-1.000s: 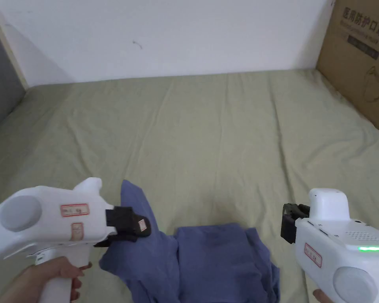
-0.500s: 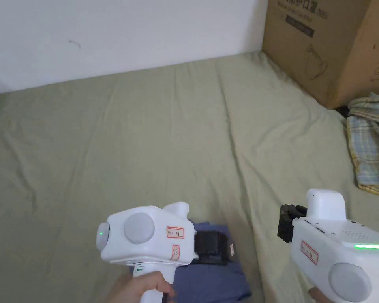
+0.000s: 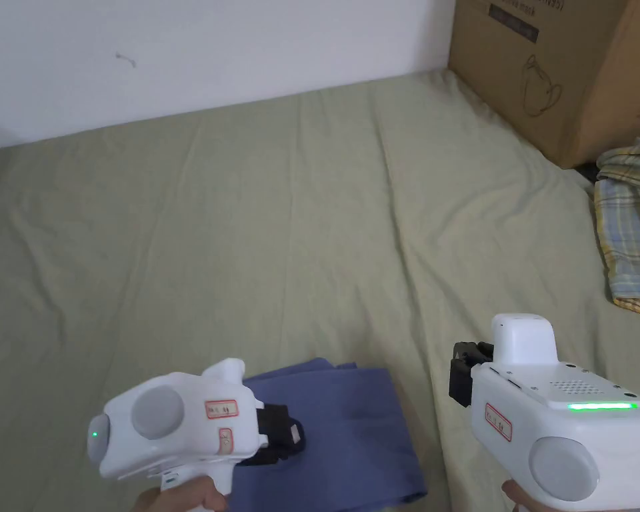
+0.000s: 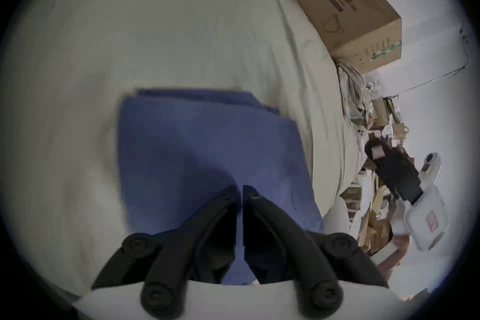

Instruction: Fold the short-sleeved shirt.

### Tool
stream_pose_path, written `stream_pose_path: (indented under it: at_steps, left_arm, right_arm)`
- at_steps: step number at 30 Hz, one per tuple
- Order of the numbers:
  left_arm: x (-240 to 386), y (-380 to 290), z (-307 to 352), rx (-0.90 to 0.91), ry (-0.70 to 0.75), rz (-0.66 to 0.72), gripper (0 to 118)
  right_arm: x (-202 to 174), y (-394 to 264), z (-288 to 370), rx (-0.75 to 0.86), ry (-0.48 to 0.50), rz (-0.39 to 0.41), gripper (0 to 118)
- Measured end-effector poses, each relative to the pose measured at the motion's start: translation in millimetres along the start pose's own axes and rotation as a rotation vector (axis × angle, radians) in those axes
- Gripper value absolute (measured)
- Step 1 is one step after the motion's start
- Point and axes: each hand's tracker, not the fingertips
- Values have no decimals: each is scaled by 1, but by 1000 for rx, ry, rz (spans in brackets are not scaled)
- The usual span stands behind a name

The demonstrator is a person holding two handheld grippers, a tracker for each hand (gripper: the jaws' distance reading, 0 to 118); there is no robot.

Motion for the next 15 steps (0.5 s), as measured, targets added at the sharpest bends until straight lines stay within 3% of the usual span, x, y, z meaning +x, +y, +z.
stream_pose_path:
  at_steps: [15]
  left_arm:
    - [89, -14, -60, -103, 1, -218, 5]
  right_arm:
    - [15, -4, 4, -12, -23, -29, 1]
